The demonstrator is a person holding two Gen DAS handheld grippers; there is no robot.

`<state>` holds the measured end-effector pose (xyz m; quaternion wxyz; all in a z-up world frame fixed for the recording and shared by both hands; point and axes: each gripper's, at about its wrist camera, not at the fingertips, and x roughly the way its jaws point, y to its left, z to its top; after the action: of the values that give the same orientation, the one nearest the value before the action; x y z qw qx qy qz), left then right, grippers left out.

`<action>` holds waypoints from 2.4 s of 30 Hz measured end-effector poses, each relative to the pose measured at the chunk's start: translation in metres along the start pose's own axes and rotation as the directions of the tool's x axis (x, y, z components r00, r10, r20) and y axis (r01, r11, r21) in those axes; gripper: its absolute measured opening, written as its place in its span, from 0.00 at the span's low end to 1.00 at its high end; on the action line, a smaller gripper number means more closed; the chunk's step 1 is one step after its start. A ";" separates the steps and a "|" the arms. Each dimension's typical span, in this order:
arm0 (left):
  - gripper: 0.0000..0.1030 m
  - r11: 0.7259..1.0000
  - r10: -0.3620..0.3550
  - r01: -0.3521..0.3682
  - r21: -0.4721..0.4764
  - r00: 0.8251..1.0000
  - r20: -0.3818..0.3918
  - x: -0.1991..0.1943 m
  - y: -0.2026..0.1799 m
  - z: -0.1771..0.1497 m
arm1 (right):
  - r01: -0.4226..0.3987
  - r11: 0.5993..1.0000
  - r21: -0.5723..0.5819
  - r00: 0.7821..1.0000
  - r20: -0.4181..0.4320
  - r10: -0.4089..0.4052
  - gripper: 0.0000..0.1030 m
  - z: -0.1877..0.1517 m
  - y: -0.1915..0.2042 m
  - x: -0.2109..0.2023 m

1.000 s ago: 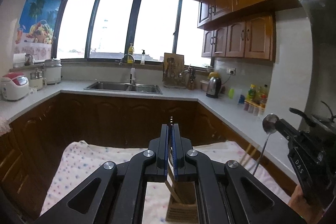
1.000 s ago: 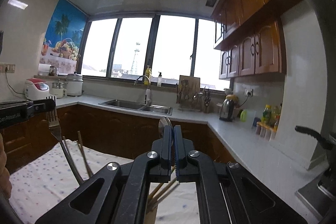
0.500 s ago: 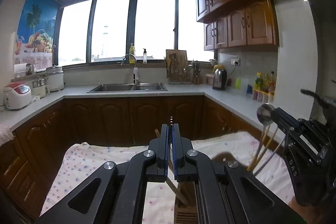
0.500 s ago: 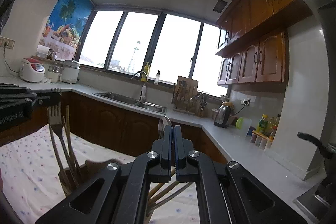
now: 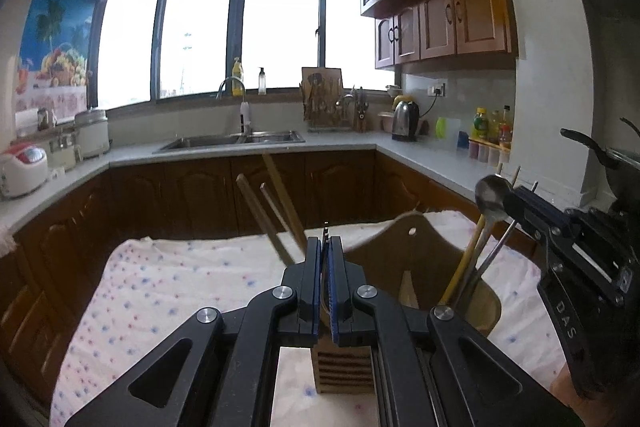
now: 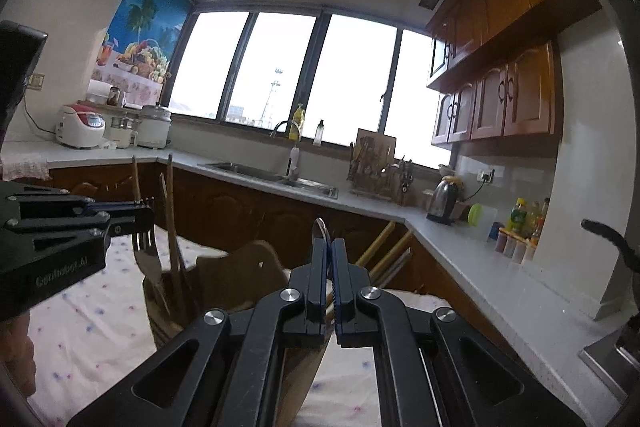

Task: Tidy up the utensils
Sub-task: 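Lower the fork and spoon handle-first into the wooden holder, then open both tools to release the fork and spoon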

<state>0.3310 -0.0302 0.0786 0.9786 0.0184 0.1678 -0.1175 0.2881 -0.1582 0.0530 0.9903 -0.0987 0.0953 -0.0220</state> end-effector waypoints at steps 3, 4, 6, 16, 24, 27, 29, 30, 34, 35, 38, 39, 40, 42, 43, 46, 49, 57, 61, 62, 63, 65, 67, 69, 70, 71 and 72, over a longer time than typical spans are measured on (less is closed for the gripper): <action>0.02 1.000 -0.007 0.007 -0.026 1.000 -0.016 0.001 0.005 -0.001 | -0.008 1.000 0.018 1.000 -0.028 0.008 0.03 -0.006 -0.002 -0.001; 0.02 0.999 -0.024 0.023 -0.044 0.999 -0.023 0.003 0.007 -0.003 | -0.011 1.000 0.023 0.999 -0.037 0.012 0.03 -0.008 -0.003 -0.001; 0.03 0.998 -0.039 0.037 -0.056 0.999 -0.033 0.007 0.006 -0.002 | -0.016 0.999 0.033 0.998 -0.053 0.018 0.03 -0.011 -0.004 -0.001; 0.03 0.994 -0.056 0.050 -0.095 0.997 -0.056 0.012 0.016 0.009 | -0.045 0.996 0.076 0.994 -0.100 0.053 0.03 -0.016 -0.010 -0.001; 0.04 0.994 -0.058 0.051 -0.100 0.996 -0.068 0.014 0.020 0.013 | -0.065 0.993 0.098 0.990 -0.118 0.076 0.04 -0.017 -0.017 0.002; 0.04 0.993 -0.058 0.050 -0.110 0.996 -0.073 0.013 0.017 0.007 | -0.076 0.990 0.120 0.987 -0.133 0.092 0.05 -0.016 -0.020 0.003; 0.04 0.993 -0.055 0.046 -0.110 0.996 -0.075 0.013 0.016 0.007 | -0.090 0.987 0.136 0.983 -0.149 0.110 0.06 -0.016 -0.022 0.006; 0.04 0.993 -0.053 0.044 -0.107 0.996 -0.078 0.013 0.015 0.007 | -0.094 0.985 0.143 0.981 -0.155 0.116 0.06 -0.016 -0.023 0.007; 0.04 0.994 -0.051 0.042 -0.103 0.995 -0.086 0.013 0.013 0.005 | -0.100 0.983 0.154 0.976 -0.176 0.127 0.06 -0.017 -0.024 0.010; 0.04 0.994 -0.052 0.043 -0.104 0.995 -0.089 0.013 0.012 0.005 | -0.101 0.982 0.157 0.975 -0.180 0.129 0.06 -0.017 -0.023 0.009; 0.04 0.994 -0.055 0.045 -0.104 0.994 -0.097 0.012 0.010 0.005 | -0.107 0.980 0.171 0.971 -0.193 0.139 0.06 -0.019 -0.023 0.009; 0.04 0.994 -0.054 0.044 -0.101 0.994 -0.099 0.012 0.009 0.005 | -0.108 0.978 0.180 0.970 -0.195 0.143 0.06 -0.020 -0.025 0.010; 0.04 0.994 -0.055 0.044 -0.101 0.993 -0.101 0.011 0.009 0.005 | -0.109 0.977 0.185 0.969 -0.198 0.145 0.06 -0.020 -0.025 0.010; 0.04 0.994 -0.053 0.042 -0.105 0.993 -0.103 0.010 0.009 0.005 | -0.111 0.975 0.195 0.968 -0.203 0.150 0.06 -0.020 -0.027 0.010; 0.04 0.993 -0.054 0.043 -0.109 0.993 -0.105 0.009 0.009 0.006 | -0.112 0.974 0.199 0.967 -0.205 0.153 0.06 -0.020 -0.028 0.010; 0.04 0.992 -0.058 0.045 -0.120 0.992 -0.111 0.007 0.009 0.007 | -0.115 0.972 0.204 0.965 -0.208 0.158 0.06 -0.020 -0.028 0.009; 0.05 0.991 -0.059 0.044 -0.129 0.992 -0.115 0.005 0.009 0.009 | -0.115 0.970 0.213 0.965 -0.209 0.160 0.06 -0.019 -0.030 0.009; 0.19 0.989 -0.056 0.042 -0.139 0.993 -0.101 -0.008 0.008 0.009 | -0.104 0.963 0.250 0.965 -0.209 0.159 0.27 -0.020 -0.036 0.004; 0.31 0.987 -0.058 0.041 -0.153 0.993 -0.105 -0.014 0.010 0.007 | -0.105 0.959 0.262 0.966 -0.204 0.161 0.35 -0.018 -0.038 0.001; 0.41 0.987 -0.053 0.036 -0.154 0.993 -0.104 -0.016 0.011 0.006 | -0.104 0.959 0.265 0.966 -0.204 0.161 0.38 -0.018 -0.038 0.000; 0.45 0.987 -0.046 0.030 -0.157 0.994 -0.100 -0.019 0.012 0.005 | -0.105 0.957 0.270 0.966 -0.203 0.163 0.43 -0.018 -0.039 -0.002; 0.67 0.986 -0.030 0.014 -0.167 0.995 -0.095 -0.027 0.016 0.002 | -0.104 0.955 0.279 0.965 -0.203 0.165 0.51 -0.019 -0.040 -0.004; 0.85 0.983 0.000 -0.017 -0.183 0.995 -0.097 -0.033 0.020 -0.002 | -0.113 0.949 0.295 0.962 -0.206 0.179 0.61 -0.020 -0.042 -0.005; 0.86 0.979 0.008 -0.026 -0.201 0.996 -0.092 -0.040 0.025 -0.008 | -0.124 0.942 0.312 0.958 -0.208 0.195 0.77 -0.022 -0.042 -0.008; 0.88 0.977 0.011 -0.033 -0.210 0.995 -0.102 -0.042 0.027 -0.011 | -0.133 0.938 0.321 0.957 -0.205 0.206 0.81 -0.022 -0.042 -0.010; 0.89 0.975 0.016 -0.040 -0.218 0.993 -0.113 -0.044 0.029 -0.013 | -0.142 0.933 0.330 0.955 -0.201 0.216 0.89 -0.023 -0.042 -0.013; 0.89 0.972 0.016 -0.044 -0.231 0.992 -0.123 -0.047 0.032 -0.015 | -0.147 0.930 0.336 0.955 -0.197 0.222 0.92 -0.023 -0.042 -0.016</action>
<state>0.2910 0.0129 0.0797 0.9638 -0.0871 0.2387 -0.0807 0.2665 -0.2025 0.0421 0.9728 0.0745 0.2144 0.0455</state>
